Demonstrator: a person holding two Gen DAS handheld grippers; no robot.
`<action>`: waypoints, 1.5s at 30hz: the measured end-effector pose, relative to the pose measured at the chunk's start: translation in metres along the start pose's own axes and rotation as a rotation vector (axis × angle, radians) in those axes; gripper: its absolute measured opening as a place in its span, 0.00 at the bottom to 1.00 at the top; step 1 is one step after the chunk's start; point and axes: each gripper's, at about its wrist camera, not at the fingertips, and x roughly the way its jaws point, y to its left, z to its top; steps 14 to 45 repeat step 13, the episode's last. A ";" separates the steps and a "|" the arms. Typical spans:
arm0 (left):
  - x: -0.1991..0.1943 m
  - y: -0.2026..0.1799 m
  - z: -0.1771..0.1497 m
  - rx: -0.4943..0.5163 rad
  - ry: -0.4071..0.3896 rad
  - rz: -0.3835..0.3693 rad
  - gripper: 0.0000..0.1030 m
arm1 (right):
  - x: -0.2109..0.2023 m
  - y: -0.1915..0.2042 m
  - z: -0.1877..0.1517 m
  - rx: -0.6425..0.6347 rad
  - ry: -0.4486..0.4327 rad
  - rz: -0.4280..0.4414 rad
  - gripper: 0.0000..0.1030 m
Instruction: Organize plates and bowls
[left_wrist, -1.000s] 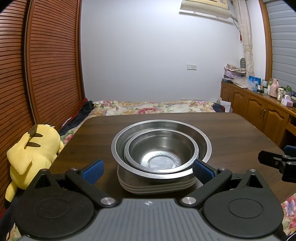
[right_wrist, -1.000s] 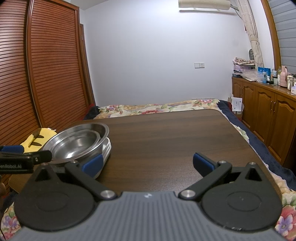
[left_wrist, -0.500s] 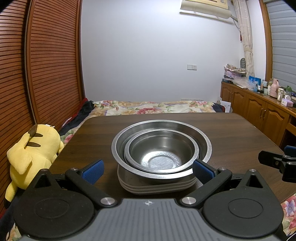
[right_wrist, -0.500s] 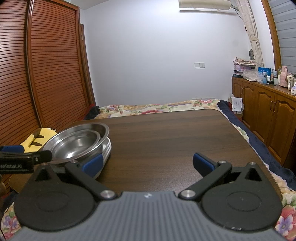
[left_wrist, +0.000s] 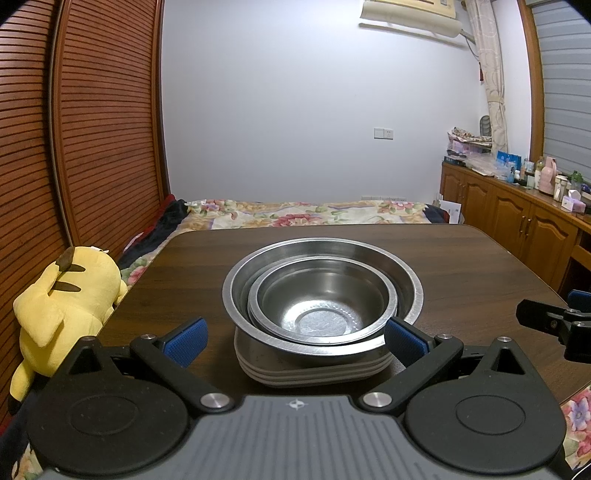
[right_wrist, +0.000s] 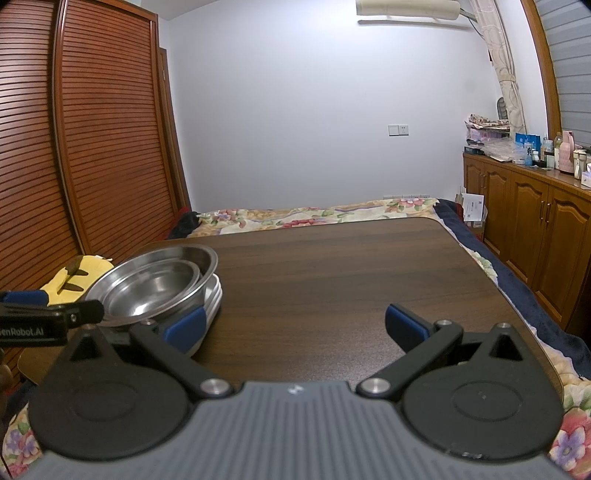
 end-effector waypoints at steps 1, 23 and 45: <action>0.000 0.000 0.000 0.000 0.000 0.001 1.00 | 0.000 0.000 0.000 0.000 0.000 0.000 1.00; 0.001 0.001 0.000 -0.001 0.000 0.002 1.00 | 0.000 0.000 0.000 0.001 0.000 0.000 1.00; 0.001 0.001 0.000 -0.001 0.000 0.002 1.00 | 0.000 0.000 0.000 0.001 0.000 0.000 1.00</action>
